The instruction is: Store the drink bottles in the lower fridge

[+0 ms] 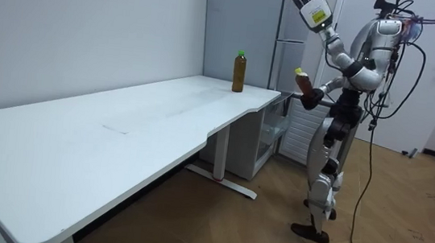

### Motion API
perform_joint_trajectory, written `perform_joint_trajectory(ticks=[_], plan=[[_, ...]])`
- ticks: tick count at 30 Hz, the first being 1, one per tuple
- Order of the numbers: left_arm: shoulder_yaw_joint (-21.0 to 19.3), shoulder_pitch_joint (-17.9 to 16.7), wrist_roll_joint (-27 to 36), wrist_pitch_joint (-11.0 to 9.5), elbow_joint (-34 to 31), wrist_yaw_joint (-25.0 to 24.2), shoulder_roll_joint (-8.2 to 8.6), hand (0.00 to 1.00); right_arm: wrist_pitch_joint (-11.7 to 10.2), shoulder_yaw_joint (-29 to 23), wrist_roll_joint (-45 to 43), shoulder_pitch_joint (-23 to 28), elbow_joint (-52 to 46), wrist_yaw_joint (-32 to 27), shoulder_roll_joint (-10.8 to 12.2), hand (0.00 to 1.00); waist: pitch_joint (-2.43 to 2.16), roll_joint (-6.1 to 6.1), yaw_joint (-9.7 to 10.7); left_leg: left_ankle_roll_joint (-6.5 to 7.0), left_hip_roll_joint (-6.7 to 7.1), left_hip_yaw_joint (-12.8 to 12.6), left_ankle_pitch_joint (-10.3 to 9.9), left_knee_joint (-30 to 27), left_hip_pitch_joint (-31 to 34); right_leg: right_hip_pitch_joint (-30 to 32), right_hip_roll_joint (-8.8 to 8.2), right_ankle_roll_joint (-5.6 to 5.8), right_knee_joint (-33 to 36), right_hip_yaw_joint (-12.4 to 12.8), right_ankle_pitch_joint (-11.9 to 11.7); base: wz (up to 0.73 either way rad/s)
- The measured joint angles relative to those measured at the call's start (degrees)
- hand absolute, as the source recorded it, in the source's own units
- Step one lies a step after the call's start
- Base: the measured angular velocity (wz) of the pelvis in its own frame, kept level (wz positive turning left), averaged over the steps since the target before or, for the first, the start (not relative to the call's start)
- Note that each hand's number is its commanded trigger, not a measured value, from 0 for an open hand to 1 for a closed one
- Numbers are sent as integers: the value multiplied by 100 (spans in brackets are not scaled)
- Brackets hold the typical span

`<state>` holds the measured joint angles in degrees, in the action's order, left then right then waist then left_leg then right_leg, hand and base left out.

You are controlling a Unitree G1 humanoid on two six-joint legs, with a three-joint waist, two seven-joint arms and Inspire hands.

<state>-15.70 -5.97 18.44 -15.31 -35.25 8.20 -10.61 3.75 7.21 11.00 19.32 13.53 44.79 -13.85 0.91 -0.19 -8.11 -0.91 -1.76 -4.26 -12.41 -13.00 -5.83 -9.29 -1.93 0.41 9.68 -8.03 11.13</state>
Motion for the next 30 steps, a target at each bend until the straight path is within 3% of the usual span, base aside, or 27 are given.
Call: perform_joint_trajectory(ticks=[4, 7, 9, 15, 21, 26, 30], plan=[[-381, -125, 17, -92, 192, 762, 9, 0, 1, -173, -1, 0, 0, -55, 30, 100, -6, -17, -93, 0, 14, 38, 0, 52, -50, -7, -5, 12, -18, -13, 10, 2], [-688, -240, 393, -126, 581, 1250, 70, 0, 13, -177, -8, 36, -13, -208, 35, 100, -33, -32, -189, -6, 32, 70, 8, 113, -95, -73, -3, 14, -109, -9, 10, 3], [-802, -289, 781, -86, 889, 1665, 74, 0, 112, -173, -8, 48, -44, -303, 59, 100, -68, -50, -257, -6, 40, 126, 8, 116, -91, -73, -4, 14, -116, -29, 10, 6], [-957, -607, 1257, 22, 2074, 2686, 86, 0, 356, -174, -5, 23, -120, -654, 69, 100, -79, -24, -332, -6, 45, 123, 8, 149, -186, -175, -15, 20, -124, -110, 13, 0], [-854, -954, 2707, 309, 3830, 2893, 93, 0, 620, -174, 8, -2, -127, -994, 57, 100, -84, -15, -332, -7, 55, 135, 7, 177, -173, -203, -16, 20, -187, -122, 14, 1], [-258, -1051, 3421, 572, 5495, 2866, 90, 0, 743, -104, 32, -53, -122, -1141, 84, 100, -86, -11, -325, -6, 58, 154, 7, 214, -159, -185, -17, 21, -188, -123, 14, 1], [182, -1147, 3837, 796, 6340, 2736, 96, 0, 865, 59, 215, -153, -122, -1223, 76, 100, -85, -8, -328, -7, 54, 152, 7, 212, -171, -181, -14, 20, -182, -126, 14, 2]])
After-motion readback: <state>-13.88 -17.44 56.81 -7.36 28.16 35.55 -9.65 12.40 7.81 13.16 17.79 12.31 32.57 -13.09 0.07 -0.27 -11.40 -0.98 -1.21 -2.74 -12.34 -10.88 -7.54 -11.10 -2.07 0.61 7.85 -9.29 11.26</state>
